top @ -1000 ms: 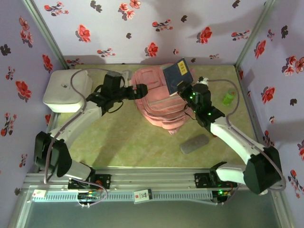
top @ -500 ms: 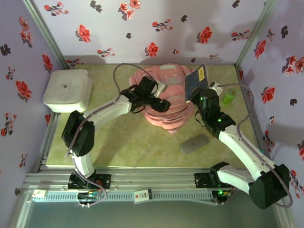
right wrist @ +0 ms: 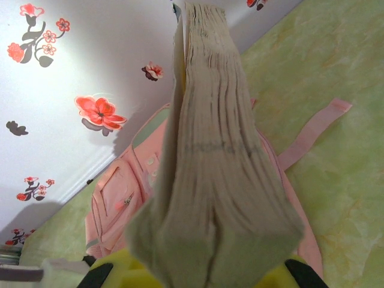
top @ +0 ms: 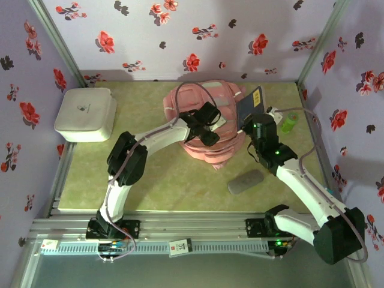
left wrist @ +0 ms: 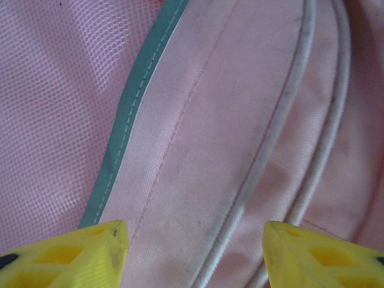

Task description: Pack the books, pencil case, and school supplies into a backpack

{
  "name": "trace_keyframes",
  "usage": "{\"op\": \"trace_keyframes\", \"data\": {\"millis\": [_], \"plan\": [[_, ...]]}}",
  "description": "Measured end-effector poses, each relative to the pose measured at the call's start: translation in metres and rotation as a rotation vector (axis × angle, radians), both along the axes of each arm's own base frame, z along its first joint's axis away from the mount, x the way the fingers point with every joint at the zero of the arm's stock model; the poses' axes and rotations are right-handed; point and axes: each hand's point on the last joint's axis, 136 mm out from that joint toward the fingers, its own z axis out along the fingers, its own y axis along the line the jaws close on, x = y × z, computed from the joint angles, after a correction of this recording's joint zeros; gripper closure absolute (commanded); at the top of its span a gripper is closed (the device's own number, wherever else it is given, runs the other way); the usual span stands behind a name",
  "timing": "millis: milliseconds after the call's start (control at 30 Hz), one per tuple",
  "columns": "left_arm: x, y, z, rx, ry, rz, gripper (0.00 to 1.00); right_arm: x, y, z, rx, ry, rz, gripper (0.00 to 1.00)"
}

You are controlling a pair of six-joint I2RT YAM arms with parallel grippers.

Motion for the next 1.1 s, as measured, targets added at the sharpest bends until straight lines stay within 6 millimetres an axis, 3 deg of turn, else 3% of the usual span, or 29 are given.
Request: {"op": "trace_keyframes", "data": {"millis": [433,733,933,1100], "plan": [[0.013,0.002,-0.015,0.1,-0.034,0.006,0.43,-0.007,-0.005,-0.005,0.007,0.003,-0.01,0.86],[0.009,-0.003,-0.012,0.105,-0.049,-0.01,0.79,-0.008,-0.007,-0.005,0.014,0.003,-0.015,0.85],[0.01,0.001,0.02,0.058,-0.111,0.006,1.0,-0.017,-0.021,-0.005,-0.033,0.013,-0.049,0.85],[0.013,0.01,0.063,-0.003,-0.18,0.043,1.0,-0.027,-0.036,0.002,-0.075,0.001,-0.095,0.85]]}}
